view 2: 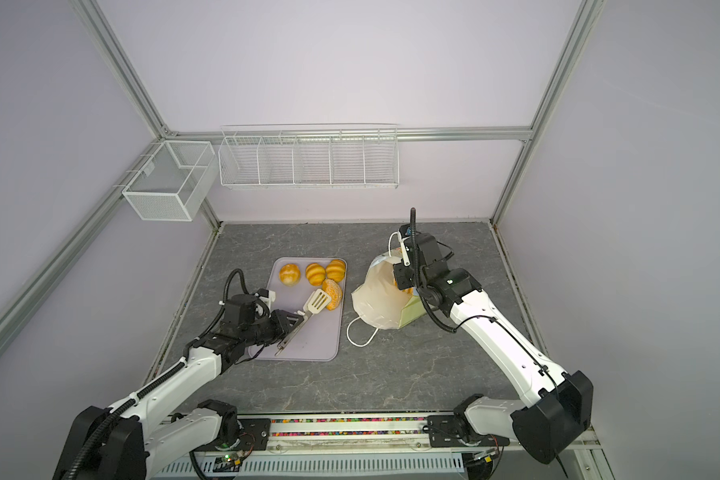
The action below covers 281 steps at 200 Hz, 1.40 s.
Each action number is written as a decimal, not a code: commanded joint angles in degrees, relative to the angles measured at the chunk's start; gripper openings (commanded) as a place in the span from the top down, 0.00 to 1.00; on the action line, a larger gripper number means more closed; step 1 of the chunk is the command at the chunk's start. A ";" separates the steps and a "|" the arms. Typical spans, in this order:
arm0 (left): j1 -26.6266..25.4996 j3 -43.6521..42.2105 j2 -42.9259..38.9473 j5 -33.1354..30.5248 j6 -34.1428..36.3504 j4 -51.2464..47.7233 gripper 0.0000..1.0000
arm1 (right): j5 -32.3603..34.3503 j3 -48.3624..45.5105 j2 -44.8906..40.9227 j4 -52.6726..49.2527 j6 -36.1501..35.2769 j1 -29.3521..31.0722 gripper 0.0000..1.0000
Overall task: Take the fake bread out of the paper bag
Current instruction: 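Lower the sugared bun onto the tray beside the striped breads and open tongs, then raise the open tongs off the tray and swing toward the bag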
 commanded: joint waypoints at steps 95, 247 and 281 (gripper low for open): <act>0.78 4.49 -8.82 -8.10 3.79 -16.00 0.74 | 0.94 -1.02 -0.65 -1.11 -0.41 -0.09 0.93; -14.47 33.41 -9.79 -14.93 15.82 -38.01 0.88 | -10.20 -7.82 -6.55 3.95 -8.17 0.13 0.93; -30.17 41.39 -5.74 -22.53 17.33 -40.08 0.90 | -9.96 -7.76 -7.19 4.27 -8.33 0.09 0.93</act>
